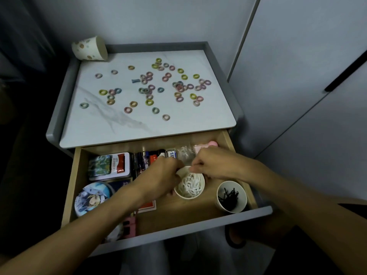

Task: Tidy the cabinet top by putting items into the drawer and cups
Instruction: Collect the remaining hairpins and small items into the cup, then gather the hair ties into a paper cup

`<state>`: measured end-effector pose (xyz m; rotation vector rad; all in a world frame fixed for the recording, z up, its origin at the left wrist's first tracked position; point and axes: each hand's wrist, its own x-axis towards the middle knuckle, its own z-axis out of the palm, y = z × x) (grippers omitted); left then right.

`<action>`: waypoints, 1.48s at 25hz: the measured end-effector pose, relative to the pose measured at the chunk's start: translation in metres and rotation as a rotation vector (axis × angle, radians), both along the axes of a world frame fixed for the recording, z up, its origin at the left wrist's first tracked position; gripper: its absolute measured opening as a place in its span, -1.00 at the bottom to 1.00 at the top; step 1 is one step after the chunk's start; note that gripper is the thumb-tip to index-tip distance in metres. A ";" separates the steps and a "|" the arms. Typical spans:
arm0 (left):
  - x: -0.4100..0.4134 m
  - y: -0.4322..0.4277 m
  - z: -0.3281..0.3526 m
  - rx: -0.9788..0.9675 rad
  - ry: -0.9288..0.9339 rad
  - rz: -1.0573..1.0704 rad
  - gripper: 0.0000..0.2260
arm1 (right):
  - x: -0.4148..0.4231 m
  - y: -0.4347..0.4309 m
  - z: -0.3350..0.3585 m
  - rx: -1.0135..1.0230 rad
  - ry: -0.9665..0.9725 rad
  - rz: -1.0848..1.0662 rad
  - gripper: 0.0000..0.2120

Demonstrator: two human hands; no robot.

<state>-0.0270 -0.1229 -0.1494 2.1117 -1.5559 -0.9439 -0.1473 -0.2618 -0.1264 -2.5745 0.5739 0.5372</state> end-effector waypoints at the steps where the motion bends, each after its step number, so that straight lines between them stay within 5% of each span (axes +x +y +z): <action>1: -0.005 0.000 -0.005 0.011 0.012 -0.009 -0.83 | 0.000 -0.004 0.001 0.011 -0.003 -0.023 -0.66; 6: -0.029 -0.003 -0.034 0.044 0.028 -0.079 -0.83 | -0.001 -0.025 0.004 -0.060 -0.146 -0.141 -0.72; 26: -0.025 -0.002 -0.031 0.017 0.035 -0.152 -0.71 | 0.008 -0.021 -0.008 -0.125 -0.096 -0.082 -0.68; 30: 0.016 -0.004 0.006 -0.013 -0.114 0.028 -0.73 | 0.015 -0.017 0.000 -0.157 -0.179 -0.091 -0.71; 37: 0.106 0.014 0.079 -0.259 0.059 0.448 -0.84 | 0.081 -0.002 0.022 -0.009 -0.537 -0.103 -0.78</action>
